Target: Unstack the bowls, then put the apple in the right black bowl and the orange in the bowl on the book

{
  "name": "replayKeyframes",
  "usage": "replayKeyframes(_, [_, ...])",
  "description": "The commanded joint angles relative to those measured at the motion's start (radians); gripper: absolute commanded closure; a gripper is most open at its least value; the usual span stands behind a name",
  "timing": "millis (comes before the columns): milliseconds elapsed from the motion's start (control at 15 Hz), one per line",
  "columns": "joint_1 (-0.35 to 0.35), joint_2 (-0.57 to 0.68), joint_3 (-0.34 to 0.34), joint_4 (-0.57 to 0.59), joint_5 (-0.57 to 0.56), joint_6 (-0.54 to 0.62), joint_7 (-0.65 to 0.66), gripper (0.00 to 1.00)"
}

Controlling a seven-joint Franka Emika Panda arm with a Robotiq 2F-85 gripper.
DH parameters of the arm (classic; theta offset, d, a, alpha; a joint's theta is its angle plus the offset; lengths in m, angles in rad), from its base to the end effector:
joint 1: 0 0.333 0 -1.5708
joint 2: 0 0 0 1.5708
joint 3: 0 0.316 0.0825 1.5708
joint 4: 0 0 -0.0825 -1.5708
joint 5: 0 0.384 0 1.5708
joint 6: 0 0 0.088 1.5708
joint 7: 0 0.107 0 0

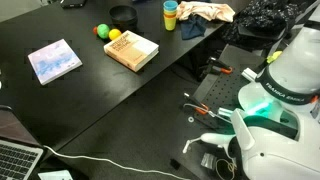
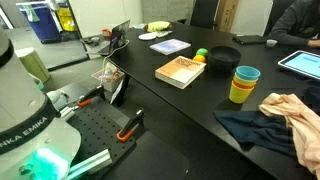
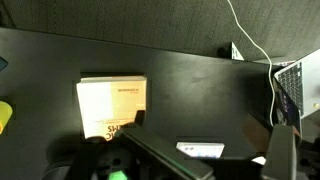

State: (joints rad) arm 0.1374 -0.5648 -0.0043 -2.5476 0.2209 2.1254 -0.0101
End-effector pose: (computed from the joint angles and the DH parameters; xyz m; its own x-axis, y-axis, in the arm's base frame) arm 0.3835 0.0611 0.4735 0.9909 0.0266 0.1322 0.0531 -0.9780 -0.2017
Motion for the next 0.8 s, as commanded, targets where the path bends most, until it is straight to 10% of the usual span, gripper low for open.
replayKeyframes(0, [-0.014,0.000,0.012,0.005,0.007,-0.004,-0.006,0.00])
replayKeyframes(400, [0.006,0.010,-0.007,0.020,0.034,-0.007,-0.046,0.00])
replayKeyframes(733, [-0.034,0.318,-0.015,0.114,0.080,0.057,0.019,0.00])
